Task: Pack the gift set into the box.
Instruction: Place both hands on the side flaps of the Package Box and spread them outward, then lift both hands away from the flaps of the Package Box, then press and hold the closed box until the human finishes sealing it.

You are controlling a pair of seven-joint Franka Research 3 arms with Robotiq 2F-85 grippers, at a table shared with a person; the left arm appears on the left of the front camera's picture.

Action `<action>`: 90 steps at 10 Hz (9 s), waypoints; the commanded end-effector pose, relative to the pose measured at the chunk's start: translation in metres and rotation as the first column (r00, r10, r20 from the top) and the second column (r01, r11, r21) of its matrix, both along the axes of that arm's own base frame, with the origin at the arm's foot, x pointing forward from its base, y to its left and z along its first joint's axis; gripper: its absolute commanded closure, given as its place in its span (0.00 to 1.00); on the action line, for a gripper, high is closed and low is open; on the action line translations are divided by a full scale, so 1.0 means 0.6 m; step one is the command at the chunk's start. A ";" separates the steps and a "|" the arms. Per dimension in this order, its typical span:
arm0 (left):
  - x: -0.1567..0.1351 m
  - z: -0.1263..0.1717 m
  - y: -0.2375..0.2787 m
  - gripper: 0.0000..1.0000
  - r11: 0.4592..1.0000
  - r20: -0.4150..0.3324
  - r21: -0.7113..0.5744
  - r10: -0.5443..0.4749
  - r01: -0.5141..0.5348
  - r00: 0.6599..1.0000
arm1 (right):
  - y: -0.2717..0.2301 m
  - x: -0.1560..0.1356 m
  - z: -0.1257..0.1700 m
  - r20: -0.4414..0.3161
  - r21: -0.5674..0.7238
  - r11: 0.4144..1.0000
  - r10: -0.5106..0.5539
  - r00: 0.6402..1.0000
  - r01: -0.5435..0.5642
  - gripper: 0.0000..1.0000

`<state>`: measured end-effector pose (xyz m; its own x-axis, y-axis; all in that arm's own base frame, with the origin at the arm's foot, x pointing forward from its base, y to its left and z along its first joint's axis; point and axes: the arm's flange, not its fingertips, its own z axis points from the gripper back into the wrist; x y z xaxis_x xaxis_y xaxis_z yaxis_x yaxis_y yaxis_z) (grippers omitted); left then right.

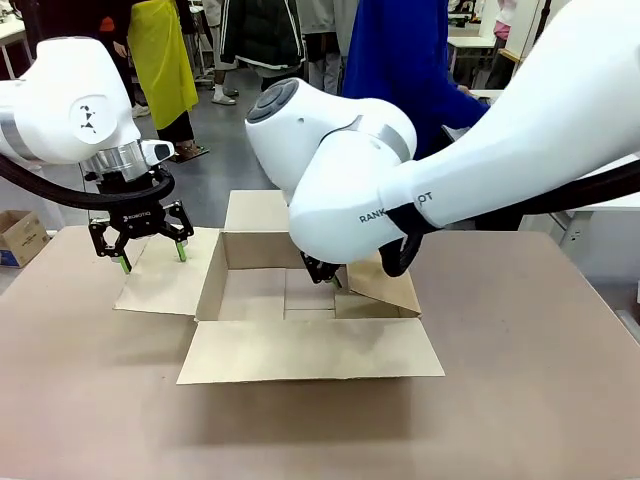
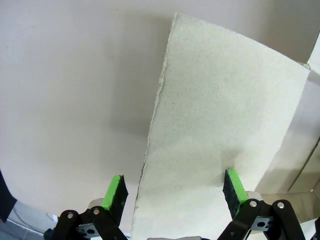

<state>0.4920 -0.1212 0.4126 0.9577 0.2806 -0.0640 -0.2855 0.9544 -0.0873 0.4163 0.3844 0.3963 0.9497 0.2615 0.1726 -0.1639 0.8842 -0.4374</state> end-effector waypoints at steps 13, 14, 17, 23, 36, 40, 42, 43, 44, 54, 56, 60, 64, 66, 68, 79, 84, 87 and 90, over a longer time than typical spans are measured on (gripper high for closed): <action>-0.002 0.005 -0.001 0.00 1.000 -0.004 0.016 0.011 -0.011 1.000 | -0.141 -0.018 0.112 0.151 0.019 0.928 -0.371 0.916 0.373 0.00; -0.002 0.005 -0.001 0.00 1.000 -0.004 0.016 0.011 -0.011 1.000 | -0.172 -0.020 0.118 0.139 0.047 0.916 -0.400 0.906 0.397 0.00; -0.002 0.005 -0.001 0.00 1.000 -0.004 0.016 0.011 -0.011 1.000 | -0.265 -0.040 0.106 0.085 0.199 0.866 -0.482 0.872 0.459 0.00; -0.002 0.005 -0.001 0.00 1.000 -0.004 0.016 0.011 -0.011 1.000 | -0.311 -0.041 0.066 0.013 0.256 0.830 -0.516 0.857 0.496 0.00; -0.002 0.005 -0.001 0.00 1.000 -0.004 0.016 0.011 -0.011 1.000 | -0.311 -0.041 0.066 0.013 0.256 0.830 -0.516 0.857 0.496 0.00; -0.002 0.005 -0.001 0.00 1.000 -0.004 0.016 0.011 -0.011 1.000 | -0.311 -0.041 0.066 0.013 0.256 0.830 -0.516 0.857 0.496 0.00; -0.002 0.005 -0.001 0.00 1.000 -0.004 0.016 0.011 -0.011 1.000 | -0.311 -0.041 0.066 0.013 0.256 0.830 -0.516 0.857 0.496 0.00; -0.002 0.005 -0.001 0.00 1.000 -0.004 0.016 0.011 -0.011 1.000 | -0.311 -0.041 0.066 0.013 0.256 0.830 -0.516 0.857 0.496 0.00; -0.002 0.005 -0.001 0.00 1.000 -0.004 0.016 0.011 -0.011 1.000 | -0.311 -0.041 0.066 0.013 0.256 0.830 -0.516 0.857 0.496 0.00; -0.002 0.005 -0.001 0.00 1.000 -0.004 0.016 0.011 -0.011 1.000 | -0.311 -0.041 0.066 0.013 0.256 0.830 -0.516 0.857 0.496 0.00; -0.002 0.005 -0.001 0.00 1.000 -0.004 0.016 0.011 -0.011 1.000 | -0.311 -0.041 0.066 0.013 0.256 0.830 -0.516 0.857 0.496 0.00; -0.016 0.041 0.060 0.00 0.940 -0.020 -0.288 -0.198 0.184 0.980 | -0.386 -0.059 0.124 -0.188 0.530 0.682 -0.485 0.854 0.504 0.00; -0.029 0.016 0.261 0.00 0.241 0.188 -0.937 -0.256 0.251 0.948 | -0.707 -0.177 0.108 -0.555 0.824 -0.056 -0.284 0.782 0.564 0.00; -0.031 -0.042 0.352 0.00 -0.080 0.230 -0.971 -0.070 0.225 0.971 | -0.783 -0.209 0.008 -0.643 0.766 -0.260 -0.282 0.712 0.588 0.00; -0.059 -0.005 0.332 0.00 0.467 0.287 -0.825 -0.141 0.320 0.947 | -0.788 -0.178 0.113 -0.537 0.819 0.003 -0.352 0.767 0.574 0.00; -0.059 -0.005 0.332 0.00 0.467 0.287 -0.825 -0.141 0.320 0.947 | -0.788 -0.178 0.113 -0.537 0.819 0.003 -0.352 0.767 0.574 0.00; -0.059 -0.005 0.332 0.00 0.467 0.287 -0.825 -0.141 0.320 0.947 | -0.788 -0.178 0.113 -0.537 0.819 0.003 -0.352 0.767 0.574 0.00; -0.059 -0.005 0.332 0.00 0.467 0.287 -0.825 -0.141 0.320 0.947 | -0.788 -0.178 0.113 -0.537 0.819 0.003 -0.352 0.767 0.574 0.00; -0.059 -0.005 0.332 0.00 0.467 0.287 -0.825 -0.141 0.320 0.947 | -0.788 -0.178 0.113 -0.537 0.819 0.003 -0.352 0.767 0.574 0.00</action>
<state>0.4605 0.0777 0.4085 0.9979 -0.0642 0.0123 0.0372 0.4026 -0.9146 0.3108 -0.0857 0.4643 0.8181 -0.5083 -0.2689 0.5237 0.4655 0.7134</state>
